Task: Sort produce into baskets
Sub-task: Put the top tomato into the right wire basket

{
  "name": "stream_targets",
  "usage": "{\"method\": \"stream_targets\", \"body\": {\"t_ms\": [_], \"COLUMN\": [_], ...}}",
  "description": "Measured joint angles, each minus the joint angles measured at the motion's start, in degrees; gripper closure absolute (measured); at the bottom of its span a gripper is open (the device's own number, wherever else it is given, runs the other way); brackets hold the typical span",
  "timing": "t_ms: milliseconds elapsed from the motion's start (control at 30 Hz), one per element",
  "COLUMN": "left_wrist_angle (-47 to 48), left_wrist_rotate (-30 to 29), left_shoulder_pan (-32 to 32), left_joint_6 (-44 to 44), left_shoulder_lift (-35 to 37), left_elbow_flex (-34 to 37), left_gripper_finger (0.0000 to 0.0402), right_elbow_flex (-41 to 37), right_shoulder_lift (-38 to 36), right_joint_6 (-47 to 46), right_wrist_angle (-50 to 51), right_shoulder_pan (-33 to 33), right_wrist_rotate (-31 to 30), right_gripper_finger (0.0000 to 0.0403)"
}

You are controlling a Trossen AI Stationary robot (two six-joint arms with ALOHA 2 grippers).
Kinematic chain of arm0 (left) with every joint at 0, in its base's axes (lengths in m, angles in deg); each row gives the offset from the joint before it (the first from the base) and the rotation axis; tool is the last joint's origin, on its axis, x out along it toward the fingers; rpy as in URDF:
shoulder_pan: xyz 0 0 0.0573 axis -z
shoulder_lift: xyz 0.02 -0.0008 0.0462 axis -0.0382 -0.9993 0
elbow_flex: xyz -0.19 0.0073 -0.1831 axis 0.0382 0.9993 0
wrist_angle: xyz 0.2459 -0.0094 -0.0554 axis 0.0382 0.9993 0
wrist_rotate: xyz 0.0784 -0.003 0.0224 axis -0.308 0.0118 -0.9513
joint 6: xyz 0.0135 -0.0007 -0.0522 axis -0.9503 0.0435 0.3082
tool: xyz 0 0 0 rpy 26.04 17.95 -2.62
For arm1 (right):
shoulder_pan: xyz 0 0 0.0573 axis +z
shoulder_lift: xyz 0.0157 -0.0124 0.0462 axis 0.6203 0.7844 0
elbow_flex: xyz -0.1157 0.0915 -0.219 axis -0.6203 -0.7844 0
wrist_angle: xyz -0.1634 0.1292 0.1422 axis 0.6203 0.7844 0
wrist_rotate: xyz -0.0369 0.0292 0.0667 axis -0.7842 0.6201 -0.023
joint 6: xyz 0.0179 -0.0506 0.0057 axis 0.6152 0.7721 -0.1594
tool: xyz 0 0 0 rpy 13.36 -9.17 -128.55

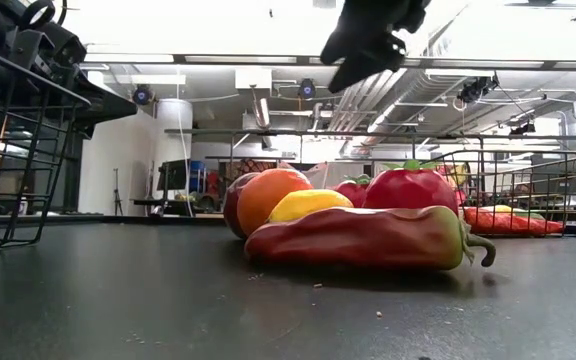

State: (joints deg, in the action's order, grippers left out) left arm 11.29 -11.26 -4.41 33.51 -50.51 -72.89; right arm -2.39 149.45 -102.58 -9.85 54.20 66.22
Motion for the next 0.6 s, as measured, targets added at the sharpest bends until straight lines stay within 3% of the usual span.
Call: {"method": "stream_targets", "body": {"t_ms": [100, 333, 467, 600], "left_wrist_angle": [0.0, 0.0, 0.0, 0.0], "left_wrist_rotate": [0.0, 0.0, 0.0, 0.0], "left_shoulder_pan": [0.0, 0.0, 0.0, 0.0], "left_joint_6": [0.0, 0.0, 0.0, 0.0], "left_shoulder_lift": [0.0, 0.0, 0.0, 0.0], "left_elbow_flex": [0.0, 0.0, 0.0, 0.0], "left_gripper_finger": [0.0401, 0.0401, 0.0401, 0.0401], "right_elbow_flex": [0.0, -0.1, -0.1, -0.1], "right_shoulder_lift": [0.1, 0.1, 0.1, 0.1], "right_joint_6": [2.4, -4.5, -4.1, -1.0], "right_wrist_angle": [-1.1, 0.9, 3.2, 4.5], "right_shoulder_pan": [-0.9, -2.3, -3.2, -3.1], "right_wrist_rotate": [-0.5, 0.2, 3.3, 0.7], "right_gripper_finger": [0.0139, 0.0132, 0.0088, 0.0029]}}
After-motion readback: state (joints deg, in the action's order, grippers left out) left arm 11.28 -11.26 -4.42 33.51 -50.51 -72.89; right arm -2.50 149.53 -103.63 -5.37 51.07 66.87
